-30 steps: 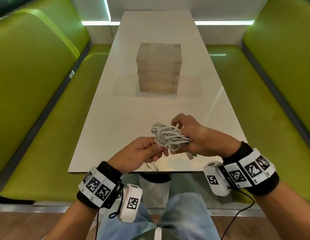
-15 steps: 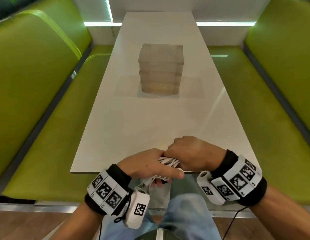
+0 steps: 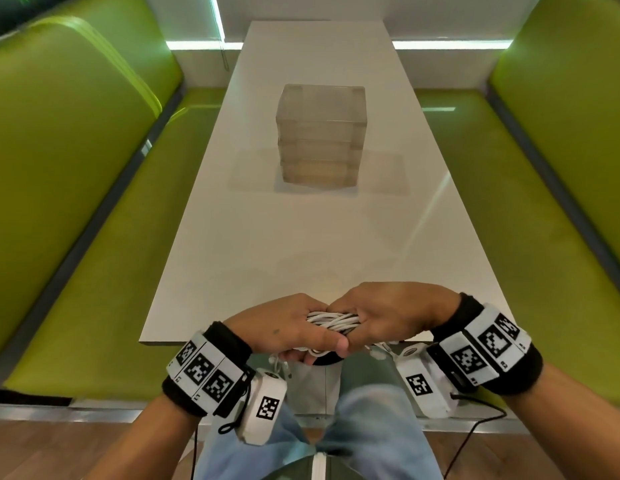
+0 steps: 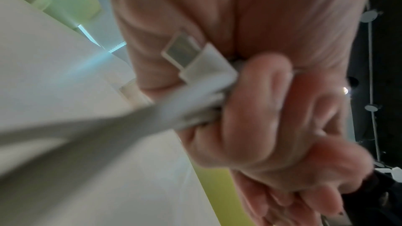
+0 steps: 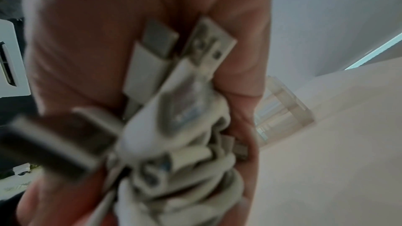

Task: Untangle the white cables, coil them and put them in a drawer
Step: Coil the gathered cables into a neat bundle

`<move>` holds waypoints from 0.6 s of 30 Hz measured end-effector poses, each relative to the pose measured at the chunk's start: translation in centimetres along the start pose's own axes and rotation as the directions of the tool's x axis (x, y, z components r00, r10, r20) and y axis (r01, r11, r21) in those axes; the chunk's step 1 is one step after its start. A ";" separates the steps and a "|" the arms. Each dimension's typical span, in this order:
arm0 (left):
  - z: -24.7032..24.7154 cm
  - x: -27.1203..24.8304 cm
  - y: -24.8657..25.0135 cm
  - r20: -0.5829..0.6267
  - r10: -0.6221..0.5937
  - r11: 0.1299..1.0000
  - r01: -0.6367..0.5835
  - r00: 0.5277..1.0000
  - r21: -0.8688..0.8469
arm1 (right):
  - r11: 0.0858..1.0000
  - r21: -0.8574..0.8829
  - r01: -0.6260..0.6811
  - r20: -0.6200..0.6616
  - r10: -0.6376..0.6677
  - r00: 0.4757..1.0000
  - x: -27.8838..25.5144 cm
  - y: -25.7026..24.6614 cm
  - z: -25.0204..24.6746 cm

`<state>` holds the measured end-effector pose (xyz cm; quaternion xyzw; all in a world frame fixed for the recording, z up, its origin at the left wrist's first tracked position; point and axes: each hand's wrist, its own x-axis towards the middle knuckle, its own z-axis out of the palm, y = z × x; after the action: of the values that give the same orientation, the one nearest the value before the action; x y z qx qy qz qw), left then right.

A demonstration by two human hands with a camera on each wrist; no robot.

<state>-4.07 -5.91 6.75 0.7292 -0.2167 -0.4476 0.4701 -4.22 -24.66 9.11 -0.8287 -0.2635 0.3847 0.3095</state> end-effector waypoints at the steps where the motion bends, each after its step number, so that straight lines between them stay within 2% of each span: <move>1: 0.0 0.0 -0.1 0.001 -0.001 1.000 0.001 1.000 -0.022 | 1.000 0.004 -0.004 -0.006 0.004 1.000 0.0 0.0 0.0; 4: -0.3 0.3 -0.2 -0.037 0.038 0.993 -0.042 0.999 -0.111 | 1.000 0.011 -0.006 -0.026 0.007 1.000 -0.1 0.1 -0.2; 6: -1.0 0.0 -0.8 -0.086 0.090 0.967 -0.108 0.992 -0.231 | 0.998 0.059 0.006 -0.083 -0.001 0.997 -0.7 0.2 -0.7; 7: -1.4 -0.3 -1.2 -0.099 0.119 0.956 -0.141 0.988 -0.259 | 0.996 0.087 0.017 -0.140 -0.005 0.990 -1.1 0.2 -1.1; 9: -1.5 -0.7 -2.1 -0.140 0.162 0.961 -0.188 0.977 -0.203 | 0.988 0.146 0.052 -0.280 -0.009 0.960 -2.0 0.3 -2.3; 11: -1.1 -0.6 -2.8 -0.255 0.194 0.942 -0.253 0.947 -0.223 | 0.974 0.210 0.078 -0.396 0.012 0.918 -2.8 0.4 -3.4; 13: -0.8 -0.2 -2.7 -0.357 0.200 0.871 -0.332 0.913 -0.362 | 0.963 0.252 0.099 -0.454 0.027 0.891 -3.1 0.3 -3.8; 15: -0.7 0.1 -2.0 -0.398 0.187 0.780 -0.382 0.898 -0.495 | 0.950 0.288 0.118 -0.483 0.037 0.875 -3.0 0.2 -3.6; 18: -0.7 0.3 -1.3 -0.466 0.183 0.719 -0.441 0.866 -0.537 | 0.918 0.359 0.167 -0.529 0.053 0.847 -2.3 0.3 -3.0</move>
<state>-3.46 -5.19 5.57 0.5538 -0.0818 -0.2559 0.7881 -3.07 -27.33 11.48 -0.8150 -0.1108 0.1769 0.5405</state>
